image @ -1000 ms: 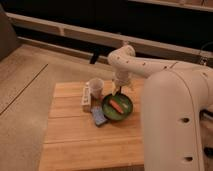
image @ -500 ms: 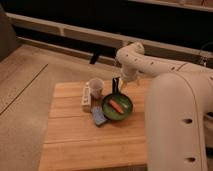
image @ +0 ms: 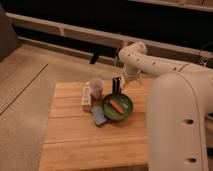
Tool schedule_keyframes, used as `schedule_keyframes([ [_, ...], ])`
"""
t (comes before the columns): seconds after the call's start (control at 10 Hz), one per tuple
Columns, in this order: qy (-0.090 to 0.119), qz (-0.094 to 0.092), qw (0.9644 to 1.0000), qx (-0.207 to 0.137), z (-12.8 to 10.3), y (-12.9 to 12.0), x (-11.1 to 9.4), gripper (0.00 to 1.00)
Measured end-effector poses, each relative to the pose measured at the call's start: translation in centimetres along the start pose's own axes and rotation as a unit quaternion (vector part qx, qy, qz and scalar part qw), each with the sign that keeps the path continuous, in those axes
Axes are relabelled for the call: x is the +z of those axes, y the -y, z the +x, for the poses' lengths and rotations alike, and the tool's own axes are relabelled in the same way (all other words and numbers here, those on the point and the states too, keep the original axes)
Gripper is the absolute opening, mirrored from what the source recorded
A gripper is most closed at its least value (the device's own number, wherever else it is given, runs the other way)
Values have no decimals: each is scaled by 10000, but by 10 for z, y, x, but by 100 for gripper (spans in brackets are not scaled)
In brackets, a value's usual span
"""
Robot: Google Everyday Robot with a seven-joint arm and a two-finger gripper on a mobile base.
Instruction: Knock the eraser over
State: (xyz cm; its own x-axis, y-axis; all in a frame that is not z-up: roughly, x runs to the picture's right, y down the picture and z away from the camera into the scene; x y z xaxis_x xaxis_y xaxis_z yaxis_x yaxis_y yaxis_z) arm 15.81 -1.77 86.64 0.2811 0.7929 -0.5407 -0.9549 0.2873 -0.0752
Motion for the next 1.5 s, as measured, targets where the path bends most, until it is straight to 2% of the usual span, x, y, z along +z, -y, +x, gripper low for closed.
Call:
schedule_keyframes([
  [0.2,-71,26,9999,96,8,1,3,65],
  [0.3,-110,113,9996,223,11,8,7,65],
  [0.5,-57,126,9996,234,3,12,14,65],
  [0.8,20,-55,9999,-93,-19,-3,36,65],
  [1.0,126,-217,9992,-316,-33,-12,43,65],
  [1.1,179,-218,9984,-489,-42,-16,45,65],
  [1.2,253,-153,9973,-667,-51,-18,44,65],
  [1.3,401,24,9944,-977,-65,-14,39,65],
  [1.5,534,296,9877,-1440,-80,-8,32,65],
])
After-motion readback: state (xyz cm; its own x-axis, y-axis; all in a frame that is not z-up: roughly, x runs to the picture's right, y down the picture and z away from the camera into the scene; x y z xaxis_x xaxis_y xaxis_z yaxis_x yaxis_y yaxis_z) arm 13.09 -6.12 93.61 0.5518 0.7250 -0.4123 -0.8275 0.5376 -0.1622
